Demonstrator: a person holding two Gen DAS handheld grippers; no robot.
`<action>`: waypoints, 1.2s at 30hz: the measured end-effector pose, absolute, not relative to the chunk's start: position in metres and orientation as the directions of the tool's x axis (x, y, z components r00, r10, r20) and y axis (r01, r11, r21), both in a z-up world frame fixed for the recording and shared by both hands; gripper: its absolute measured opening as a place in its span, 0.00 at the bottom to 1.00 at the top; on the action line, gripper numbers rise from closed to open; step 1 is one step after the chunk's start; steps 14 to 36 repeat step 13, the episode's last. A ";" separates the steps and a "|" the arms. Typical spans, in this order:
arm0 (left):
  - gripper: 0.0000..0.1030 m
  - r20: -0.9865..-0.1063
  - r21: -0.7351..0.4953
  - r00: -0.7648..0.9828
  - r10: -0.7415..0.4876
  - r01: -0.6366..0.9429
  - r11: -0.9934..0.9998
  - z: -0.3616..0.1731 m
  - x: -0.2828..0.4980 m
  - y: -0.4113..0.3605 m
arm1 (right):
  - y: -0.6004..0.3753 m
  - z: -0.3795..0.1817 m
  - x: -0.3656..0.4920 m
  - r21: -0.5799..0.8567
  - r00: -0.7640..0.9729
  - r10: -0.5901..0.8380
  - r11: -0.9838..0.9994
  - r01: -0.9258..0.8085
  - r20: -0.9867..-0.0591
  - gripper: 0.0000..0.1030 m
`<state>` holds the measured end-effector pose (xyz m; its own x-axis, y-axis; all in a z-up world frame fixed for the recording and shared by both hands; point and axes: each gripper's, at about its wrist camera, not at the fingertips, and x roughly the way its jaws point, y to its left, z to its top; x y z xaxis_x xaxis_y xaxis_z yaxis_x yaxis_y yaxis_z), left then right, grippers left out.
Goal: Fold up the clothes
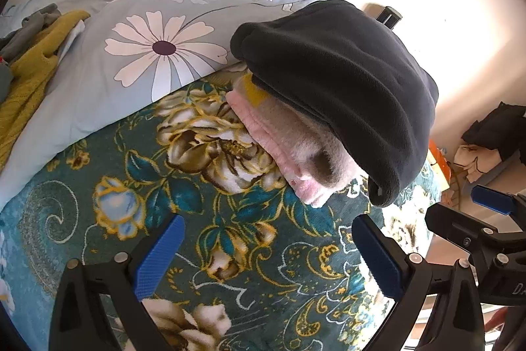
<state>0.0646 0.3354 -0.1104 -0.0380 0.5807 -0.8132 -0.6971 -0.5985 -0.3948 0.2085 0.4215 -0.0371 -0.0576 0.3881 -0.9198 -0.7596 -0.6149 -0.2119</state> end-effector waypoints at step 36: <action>1.00 -0.805 -0.388 -0.055 0.591 -0.705 -0.594 -0.103 0.065 0.336 | 0.424 -0.030 0.210 -0.216 -0.059 0.396 -0.613 -0.760 -0.916 1.00</action>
